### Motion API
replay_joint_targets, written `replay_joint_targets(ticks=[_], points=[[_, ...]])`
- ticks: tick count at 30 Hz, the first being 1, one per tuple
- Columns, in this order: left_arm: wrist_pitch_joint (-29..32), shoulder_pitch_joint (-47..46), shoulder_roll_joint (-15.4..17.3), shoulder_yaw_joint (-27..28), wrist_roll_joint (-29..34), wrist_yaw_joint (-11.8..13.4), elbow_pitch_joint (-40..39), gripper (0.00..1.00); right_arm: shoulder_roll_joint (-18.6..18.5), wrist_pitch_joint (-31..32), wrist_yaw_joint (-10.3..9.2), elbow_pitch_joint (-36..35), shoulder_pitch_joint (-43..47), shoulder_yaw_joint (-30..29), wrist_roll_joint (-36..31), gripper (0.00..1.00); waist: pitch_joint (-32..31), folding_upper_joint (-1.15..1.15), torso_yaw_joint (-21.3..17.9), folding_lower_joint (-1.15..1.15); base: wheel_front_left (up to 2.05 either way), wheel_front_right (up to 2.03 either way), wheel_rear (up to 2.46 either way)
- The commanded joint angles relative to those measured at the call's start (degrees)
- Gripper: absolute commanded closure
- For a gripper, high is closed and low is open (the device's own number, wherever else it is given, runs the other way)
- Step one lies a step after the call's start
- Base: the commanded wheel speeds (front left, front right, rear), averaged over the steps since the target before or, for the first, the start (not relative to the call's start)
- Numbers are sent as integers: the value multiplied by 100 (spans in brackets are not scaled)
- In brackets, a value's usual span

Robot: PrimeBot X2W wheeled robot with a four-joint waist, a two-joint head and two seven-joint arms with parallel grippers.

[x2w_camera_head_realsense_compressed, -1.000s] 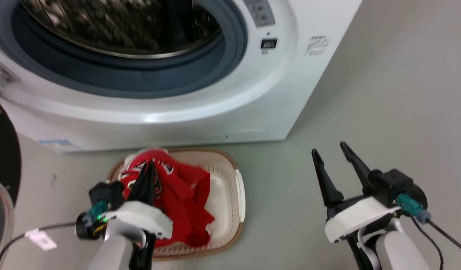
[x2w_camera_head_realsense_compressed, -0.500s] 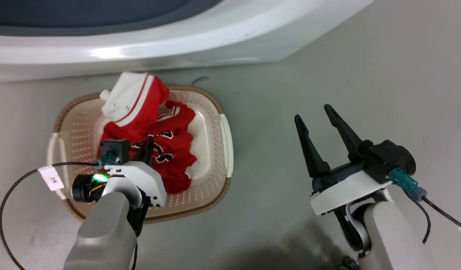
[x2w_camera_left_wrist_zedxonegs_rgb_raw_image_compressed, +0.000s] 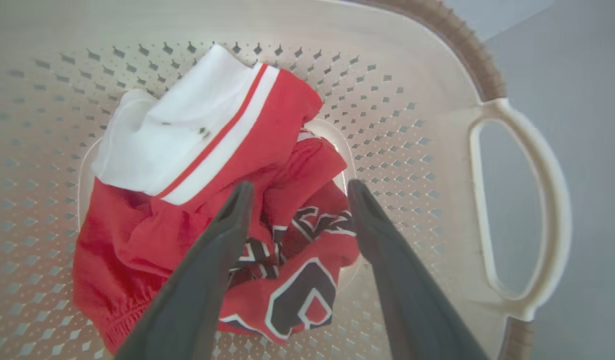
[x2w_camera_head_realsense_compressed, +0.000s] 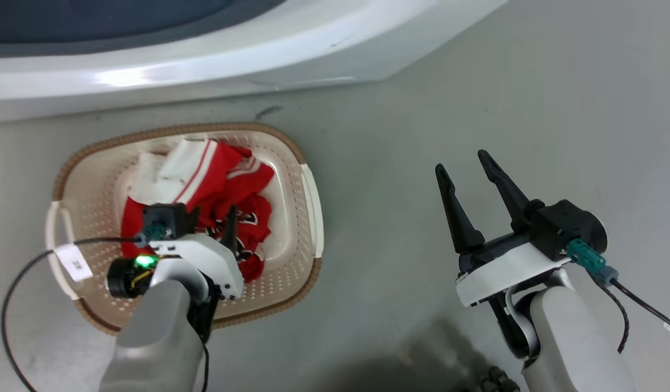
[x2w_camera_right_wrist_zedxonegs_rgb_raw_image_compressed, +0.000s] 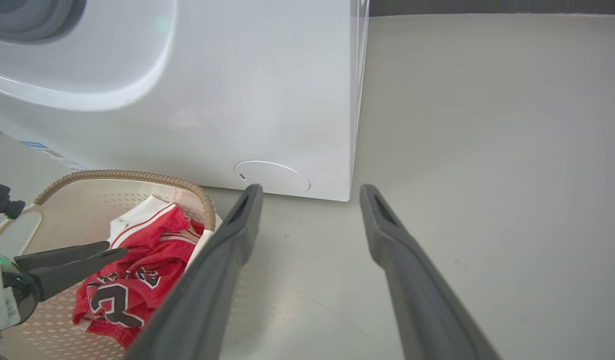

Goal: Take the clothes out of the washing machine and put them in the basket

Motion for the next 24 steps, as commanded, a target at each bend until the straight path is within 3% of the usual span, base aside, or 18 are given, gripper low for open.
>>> replay_joint_targets(ticks=[1,11,24], points=[[-12,247,-74,62,5,-25,-187,0,-4,-26,-4,65,51,-53,-56,0,-549,0,316,-1,0,0,0],[-12,1361,-288,605,415,-15,-1673,0,-5,-14,-4,275,493,-456,-262,0,-2191,0,760,-1,0,0,0],[-13,2377,-453,1176,906,174,-3698,0,-5,175,-4,-309,1230,-867,-524,0,-3442,0,969,-1,0,0,0]])
